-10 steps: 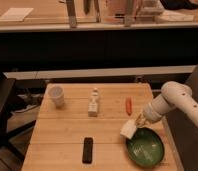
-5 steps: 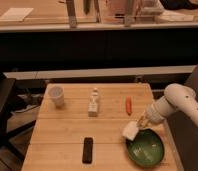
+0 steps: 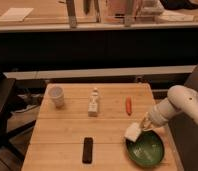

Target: Place the white sponge in the ceramic bowl

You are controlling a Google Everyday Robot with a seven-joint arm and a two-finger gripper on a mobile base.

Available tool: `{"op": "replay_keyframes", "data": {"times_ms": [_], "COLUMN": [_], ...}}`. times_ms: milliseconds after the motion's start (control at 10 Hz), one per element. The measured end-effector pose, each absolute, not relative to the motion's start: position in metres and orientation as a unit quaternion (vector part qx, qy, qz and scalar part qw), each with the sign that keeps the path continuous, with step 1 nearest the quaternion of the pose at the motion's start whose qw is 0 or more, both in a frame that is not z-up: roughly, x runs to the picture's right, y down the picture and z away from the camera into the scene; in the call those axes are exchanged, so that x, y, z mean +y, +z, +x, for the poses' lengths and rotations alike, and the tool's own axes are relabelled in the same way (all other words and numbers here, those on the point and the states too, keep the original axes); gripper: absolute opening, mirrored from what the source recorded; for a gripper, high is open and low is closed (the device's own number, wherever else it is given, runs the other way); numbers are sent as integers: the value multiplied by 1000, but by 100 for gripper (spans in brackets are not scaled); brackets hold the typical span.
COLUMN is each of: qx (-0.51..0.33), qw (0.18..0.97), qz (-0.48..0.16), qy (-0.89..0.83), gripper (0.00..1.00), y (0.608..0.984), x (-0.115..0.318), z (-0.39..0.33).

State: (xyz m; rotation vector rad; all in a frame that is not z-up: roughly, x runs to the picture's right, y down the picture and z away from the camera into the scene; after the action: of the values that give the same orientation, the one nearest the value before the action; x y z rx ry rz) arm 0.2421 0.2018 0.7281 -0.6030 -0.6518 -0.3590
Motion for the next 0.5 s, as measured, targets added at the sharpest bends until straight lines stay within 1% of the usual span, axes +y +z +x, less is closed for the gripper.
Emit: {"op": "replay_keyframes", "data": {"times_ms": [100,200,300,400,500], "qx": [-314,-314,-313,-313,-313], "qw": [887,888,888,889,889], "qz": [-290,-290,-290,-290,-290], "qy": [-172,-170,-168,-166,-165], "gripper": [1,4,10,22,31], "y": [728,727,726,725,725], "x": [203,204,206,207,208], "z": [242,244,246,248,248]}}
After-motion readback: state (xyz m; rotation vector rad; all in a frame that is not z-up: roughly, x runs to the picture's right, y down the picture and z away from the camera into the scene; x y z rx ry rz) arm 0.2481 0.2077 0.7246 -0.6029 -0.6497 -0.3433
